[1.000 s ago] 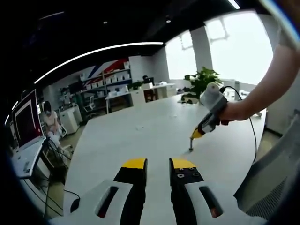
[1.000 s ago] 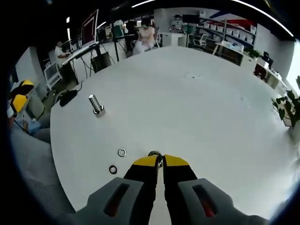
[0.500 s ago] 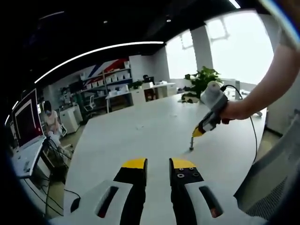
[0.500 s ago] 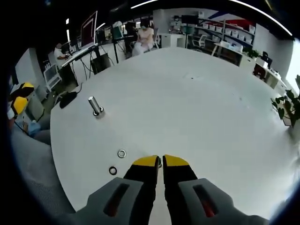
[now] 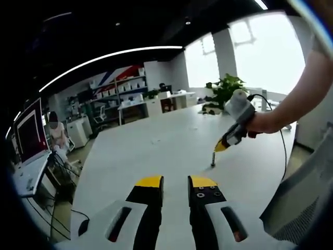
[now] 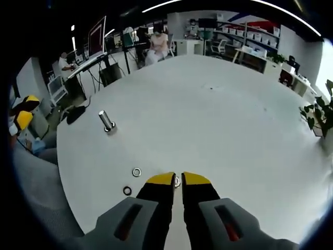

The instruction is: Place the washer onto the threaded stud by aligning its center hole with the stud, sliding it down to the base, and recovering from edge contact or off-axis alignment until the washer reaches the visible bottom stop.

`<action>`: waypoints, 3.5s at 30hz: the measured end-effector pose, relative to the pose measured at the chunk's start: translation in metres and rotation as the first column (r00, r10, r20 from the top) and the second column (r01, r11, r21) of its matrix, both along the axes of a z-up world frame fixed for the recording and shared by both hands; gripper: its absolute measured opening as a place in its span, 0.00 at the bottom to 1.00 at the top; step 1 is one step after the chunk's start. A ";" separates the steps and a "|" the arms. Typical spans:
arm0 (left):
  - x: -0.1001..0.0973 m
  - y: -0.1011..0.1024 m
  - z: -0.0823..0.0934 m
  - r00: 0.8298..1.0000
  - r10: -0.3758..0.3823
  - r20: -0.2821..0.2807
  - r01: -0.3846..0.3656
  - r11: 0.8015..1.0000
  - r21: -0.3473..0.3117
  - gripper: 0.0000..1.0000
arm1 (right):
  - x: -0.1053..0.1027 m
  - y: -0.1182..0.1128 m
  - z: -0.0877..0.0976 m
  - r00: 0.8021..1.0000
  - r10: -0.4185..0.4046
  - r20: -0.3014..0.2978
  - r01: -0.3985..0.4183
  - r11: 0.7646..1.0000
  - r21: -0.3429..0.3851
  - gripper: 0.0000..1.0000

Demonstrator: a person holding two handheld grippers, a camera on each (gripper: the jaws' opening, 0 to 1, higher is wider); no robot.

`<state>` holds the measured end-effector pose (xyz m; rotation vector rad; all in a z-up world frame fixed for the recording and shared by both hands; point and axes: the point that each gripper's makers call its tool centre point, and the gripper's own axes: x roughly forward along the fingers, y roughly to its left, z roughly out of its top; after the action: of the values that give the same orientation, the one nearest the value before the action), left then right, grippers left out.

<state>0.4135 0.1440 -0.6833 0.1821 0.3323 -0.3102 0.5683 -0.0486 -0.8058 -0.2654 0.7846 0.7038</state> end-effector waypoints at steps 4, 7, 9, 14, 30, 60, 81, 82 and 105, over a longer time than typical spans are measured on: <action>0.000 0.000 0.000 1.000 -0.001 -0.001 0.001 1.000 -0.002 0.17 | -0.003 -0.001 0.002 1.000 -0.007 -0.002 0.007 1.000 0.006 0.08; 0.000 0.000 0.000 1.000 -0.001 -0.001 0.001 1.000 -0.002 0.17 | -0.005 -0.002 0.001 1.000 -0.013 -0.005 0.013 1.000 0.009 0.09; 0.000 0.000 0.000 1.000 0.000 -0.001 0.000 1.000 -0.006 0.17 | -0.006 -0.003 -0.001 1.000 -0.015 -0.007 0.015 1.000 0.009 0.09; 0.000 0.000 0.000 1.000 0.000 -0.002 0.000 1.000 -0.011 0.17 | -0.014 -0.001 -0.006 1.000 -0.017 -0.018 0.017 1.000 0.009 0.09; -0.001 -0.001 0.002 1.000 -0.002 0.001 0.002 1.000 -0.015 0.17 | -0.036 0.010 -0.021 0.998 0.000 -0.060 0.000 1.000 0.003 0.10; 0.000 0.002 -0.003 1.000 0.003 -0.012 -0.003 1.000 -0.012 0.17 | -0.065 0.038 -0.060 0.988 0.050 -0.150 -0.051 0.999 -0.009 0.10; 0.000 0.005 -0.004 1.000 0.017 -0.016 -0.017 1.000 -0.014 0.17 | -0.072 0.050 -0.067 0.982 0.101 -0.157 -0.107 0.994 -0.030 0.10; 0.000 0.005 -0.004 1.000 0.017 -0.018 -0.018 1.000 -0.018 0.17 | -0.072 0.049 -0.068 0.983 0.106 -0.153 -0.113 0.993 -0.038 0.10; -0.001 0.000 -0.004 1.000 -0.001 -0.019 0.001 1.000 -0.010 0.16 | -0.074 0.051 -0.069 0.973 0.224 -0.058 -0.229 0.969 -0.093 0.06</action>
<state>0.4129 0.1444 -0.6874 0.1702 0.3490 -0.3149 0.4940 0.0023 -0.8748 -0.4351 0.8441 0.8896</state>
